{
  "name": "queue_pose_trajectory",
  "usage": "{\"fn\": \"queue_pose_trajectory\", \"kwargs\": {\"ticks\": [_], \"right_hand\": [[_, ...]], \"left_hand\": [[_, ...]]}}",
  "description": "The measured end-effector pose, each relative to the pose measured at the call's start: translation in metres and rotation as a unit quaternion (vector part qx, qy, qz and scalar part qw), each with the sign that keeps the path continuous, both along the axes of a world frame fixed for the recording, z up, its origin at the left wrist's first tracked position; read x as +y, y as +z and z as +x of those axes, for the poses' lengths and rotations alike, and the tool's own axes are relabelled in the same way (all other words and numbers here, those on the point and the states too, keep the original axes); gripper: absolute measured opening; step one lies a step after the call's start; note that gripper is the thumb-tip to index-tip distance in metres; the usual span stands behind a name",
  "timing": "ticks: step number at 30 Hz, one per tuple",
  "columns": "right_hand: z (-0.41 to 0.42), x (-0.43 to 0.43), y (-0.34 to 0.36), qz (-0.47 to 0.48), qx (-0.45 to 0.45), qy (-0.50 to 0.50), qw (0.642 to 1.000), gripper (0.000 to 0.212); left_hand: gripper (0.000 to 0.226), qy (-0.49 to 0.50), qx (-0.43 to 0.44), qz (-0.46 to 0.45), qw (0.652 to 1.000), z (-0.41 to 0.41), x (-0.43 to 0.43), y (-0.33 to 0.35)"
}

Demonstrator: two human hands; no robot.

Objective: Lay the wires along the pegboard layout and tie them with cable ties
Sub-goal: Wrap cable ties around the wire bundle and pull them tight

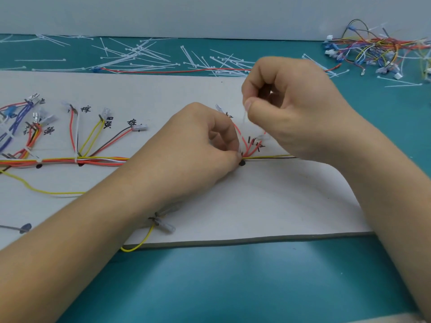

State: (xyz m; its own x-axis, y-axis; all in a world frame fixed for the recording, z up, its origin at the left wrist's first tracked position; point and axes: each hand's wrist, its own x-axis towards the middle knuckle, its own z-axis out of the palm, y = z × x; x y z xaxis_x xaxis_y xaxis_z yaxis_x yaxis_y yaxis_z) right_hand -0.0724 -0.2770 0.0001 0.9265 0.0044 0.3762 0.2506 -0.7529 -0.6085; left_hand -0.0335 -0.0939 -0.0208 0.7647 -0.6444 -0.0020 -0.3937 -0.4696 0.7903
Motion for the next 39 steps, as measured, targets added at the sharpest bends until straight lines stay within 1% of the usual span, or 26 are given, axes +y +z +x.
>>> {"fn": "queue_pose_trajectory", "kwargs": {"ticks": [2,10,20,24,27,29,32,33,36,37,39], "right_hand": [[0.001,-0.001,0.002,0.008,-0.021,-0.007,1.000,0.007],[0.003,-0.002,0.001,0.009,-0.019,-0.008,1.000,0.006],[0.005,-0.003,-0.005,-0.014,-0.036,-0.045,0.998,0.004],[0.004,0.004,-0.002,-0.002,-0.029,-0.049,0.998,0.005],[0.006,-0.004,0.008,0.059,-0.018,-0.054,0.997,0.008],[0.007,-0.021,0.017,0.080,-0.003,-0.101,0.992,0.018],[0.009,-0.052,0.015,0.018,0.025,-0.223,0.974,0.017],[0.010,-0.059,0.013,0.003,0.048,-0.253,0.966,0.021],[0.013,-0.069,0.007,-0.026,0.158,-0.277,0.948,0.032],[0.014,-0.070,0.006,-0.038,0.184,-0.281,0.941,0.035],[0.014,-0.072,0.006,-0.055,0.207,-0.294,0.932,0.038]], "left_hand": [[0.012,0.000,-0.003,-0.002,1.000,0.000,0.000,0.000],[0.012,0.012,0.006,-0.024,1.000,0.000,0.000,-0.002],[0.013,0.015,-0.023,0.009,1.000,0.000,0.000,0.000],[0.013,0.019,-0.045,0.023,0.999,-0.002,-0.001,0.000],[0.014,0.023,-0.052,0.030,0.998,-0.005,0.000,0.000],[0.014,0.030,-0.048,0.026,0.998,-0.007,0.000,0.001],[0.015,0.034,-0.034,0.025,0.999,-0.010,0.001,0.003],[0.015,0.032,-0.032,0.027,0.999,-0.010,0.001,0.003],[0.016,0.027,-0.035,0.029,0.999,-0.011,0.002,0.005],[0.016,0.025,-0.039,0.030,0.998,-0.012,0.002,0.005],[0.016,0.022,-0.047,0.033,0.998,-0.013,0.003,0.005]]}}
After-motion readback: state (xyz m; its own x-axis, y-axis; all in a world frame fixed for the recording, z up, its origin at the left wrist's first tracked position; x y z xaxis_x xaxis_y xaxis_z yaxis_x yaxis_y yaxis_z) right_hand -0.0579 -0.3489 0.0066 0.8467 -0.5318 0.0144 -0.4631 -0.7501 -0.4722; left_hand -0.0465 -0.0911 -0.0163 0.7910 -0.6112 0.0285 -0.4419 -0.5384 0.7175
